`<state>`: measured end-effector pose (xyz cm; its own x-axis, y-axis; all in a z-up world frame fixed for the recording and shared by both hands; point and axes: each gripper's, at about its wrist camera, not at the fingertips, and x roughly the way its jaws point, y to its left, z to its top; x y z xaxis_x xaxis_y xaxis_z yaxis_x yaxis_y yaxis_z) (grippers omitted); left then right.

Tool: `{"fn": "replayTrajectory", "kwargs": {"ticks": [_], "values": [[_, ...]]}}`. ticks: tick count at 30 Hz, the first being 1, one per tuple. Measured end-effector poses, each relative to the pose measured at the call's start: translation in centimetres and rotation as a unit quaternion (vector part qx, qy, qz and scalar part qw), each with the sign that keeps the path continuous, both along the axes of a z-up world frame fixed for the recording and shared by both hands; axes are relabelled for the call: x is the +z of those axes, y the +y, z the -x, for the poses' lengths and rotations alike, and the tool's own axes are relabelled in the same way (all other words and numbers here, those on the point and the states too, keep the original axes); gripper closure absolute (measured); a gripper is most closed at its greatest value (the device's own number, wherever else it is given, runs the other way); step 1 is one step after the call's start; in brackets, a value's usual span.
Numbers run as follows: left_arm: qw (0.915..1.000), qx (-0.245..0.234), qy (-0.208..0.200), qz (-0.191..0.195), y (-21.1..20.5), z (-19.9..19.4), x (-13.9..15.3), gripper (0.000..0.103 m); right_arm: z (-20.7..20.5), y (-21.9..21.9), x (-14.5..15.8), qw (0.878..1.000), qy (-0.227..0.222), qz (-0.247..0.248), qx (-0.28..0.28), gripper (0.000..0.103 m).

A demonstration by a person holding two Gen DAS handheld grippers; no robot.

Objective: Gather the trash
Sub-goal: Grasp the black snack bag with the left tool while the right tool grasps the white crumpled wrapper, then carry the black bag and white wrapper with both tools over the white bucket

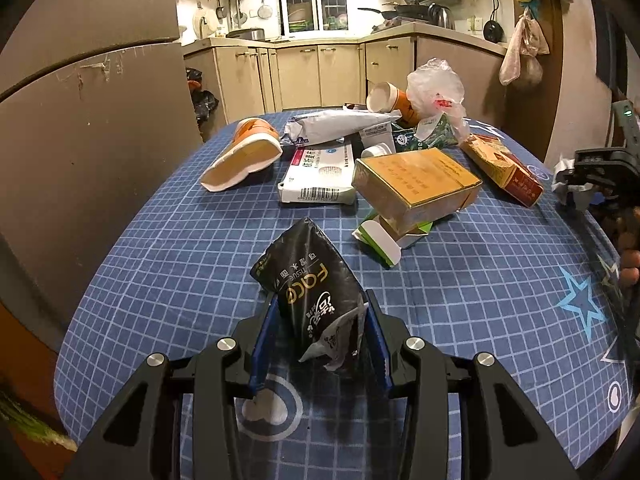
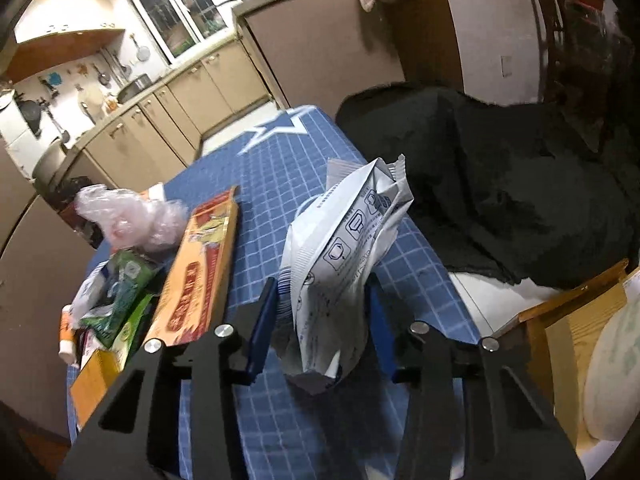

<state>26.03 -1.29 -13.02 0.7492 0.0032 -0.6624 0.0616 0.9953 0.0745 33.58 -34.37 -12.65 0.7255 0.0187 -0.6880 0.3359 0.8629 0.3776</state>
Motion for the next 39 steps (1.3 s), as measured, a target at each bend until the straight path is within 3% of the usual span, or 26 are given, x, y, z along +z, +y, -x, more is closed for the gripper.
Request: {"fn": "replayTrajectory", "kwargs": {"ticks": [11,15,28,39], "values": [[0.9997,-0.011,-0.017,-0.015,-1.8,2.2,2.2,0.060,9.3,6.0,2.4,0.990,-0.031,0.085,0.110,0.063],[0.9983,-0.037,-0.037,-0.025,-3.8,3.5,3.6,0.060,12.9,6.4,3.2,0.986,-0.043,0.112,0.119,0.063],[0.9837,-0.162,-0.076,-0.021,-15.0,6.0,7.7,0.060,23.9,-1.6,10.2,0.977,-0.126,0.169,0.020,0.063],[0.9499,-0.291,-0.113,-0.006,-28.8,9.0,11.1,0.060,30.4,-9.6,10.7,0.967,-0.126,0.198,-0.101,0.063]]}}
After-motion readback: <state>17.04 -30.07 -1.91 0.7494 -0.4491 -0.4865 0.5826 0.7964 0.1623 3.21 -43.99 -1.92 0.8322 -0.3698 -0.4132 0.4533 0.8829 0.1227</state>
